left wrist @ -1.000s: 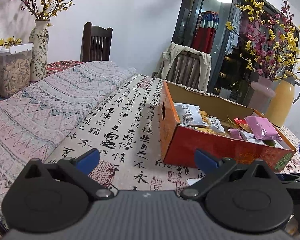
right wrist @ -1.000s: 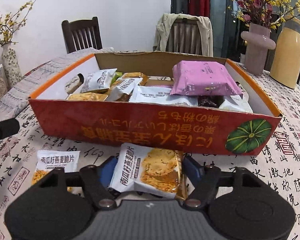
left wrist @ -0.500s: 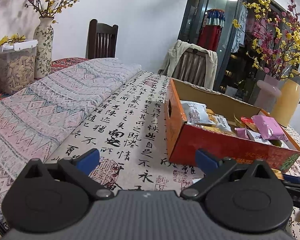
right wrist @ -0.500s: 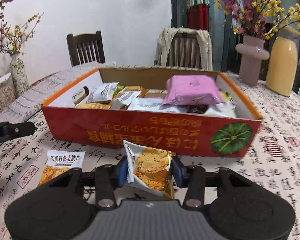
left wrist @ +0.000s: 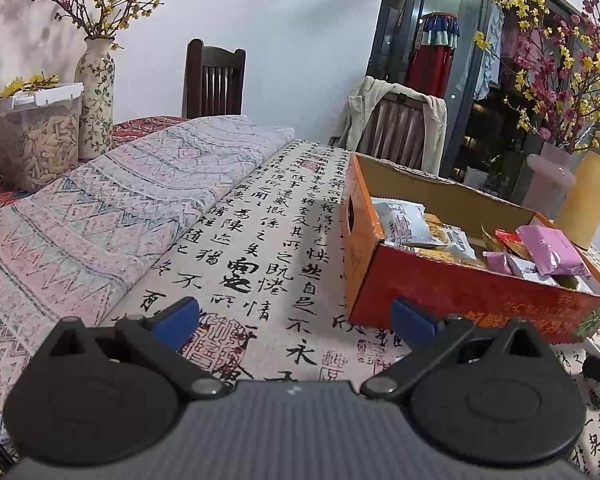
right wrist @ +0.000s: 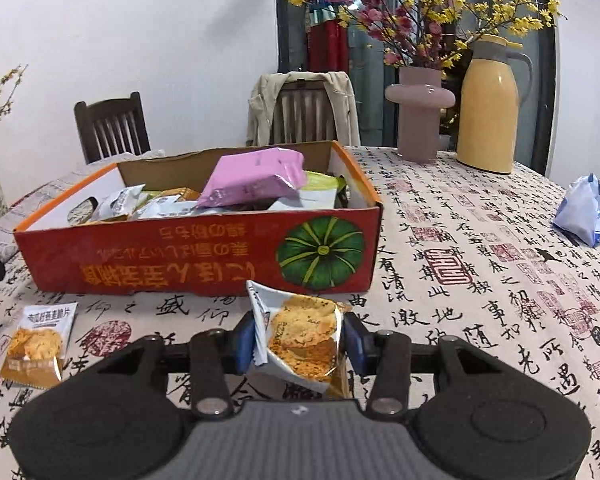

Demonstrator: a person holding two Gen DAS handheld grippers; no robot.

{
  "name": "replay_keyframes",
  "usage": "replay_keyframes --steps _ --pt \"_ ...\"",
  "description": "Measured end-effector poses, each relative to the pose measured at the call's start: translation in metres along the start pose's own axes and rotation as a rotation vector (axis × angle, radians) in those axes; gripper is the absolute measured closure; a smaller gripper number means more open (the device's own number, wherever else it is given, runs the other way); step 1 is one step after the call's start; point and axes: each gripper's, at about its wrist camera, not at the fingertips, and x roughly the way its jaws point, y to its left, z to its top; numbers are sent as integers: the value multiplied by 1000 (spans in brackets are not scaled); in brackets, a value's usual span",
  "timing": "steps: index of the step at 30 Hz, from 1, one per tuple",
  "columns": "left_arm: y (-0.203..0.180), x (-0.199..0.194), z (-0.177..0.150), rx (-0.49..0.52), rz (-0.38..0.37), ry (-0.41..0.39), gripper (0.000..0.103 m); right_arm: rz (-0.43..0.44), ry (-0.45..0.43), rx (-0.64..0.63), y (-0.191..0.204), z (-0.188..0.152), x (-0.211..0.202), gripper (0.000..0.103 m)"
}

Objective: Organize snacks
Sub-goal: 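Grasp a white-and-gold cracker packet with the left gripper while the right gripper holds its packet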

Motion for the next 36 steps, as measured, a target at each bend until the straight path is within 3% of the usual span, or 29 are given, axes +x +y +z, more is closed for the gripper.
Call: replay_keyframes --steps 6,11,22,28,36 --pt "-2 5 2 11 16 32 0 13 -5 -9 3 -3 -1 58" --pt "-18 4 4 80 67 83 0 13 -7 -15 4 -4 -2 58" --pt "-73 -9 -6 139 -46 170 0 20 -18 -12 4 -4 -4 58" --pt "-103 -3 -22 204 -9 199 0 27 -33 -12 4 -5 -6 58" --pt "-113 9 -33 202 49 258 9 40 -52 -22 5 -6 -9 58"
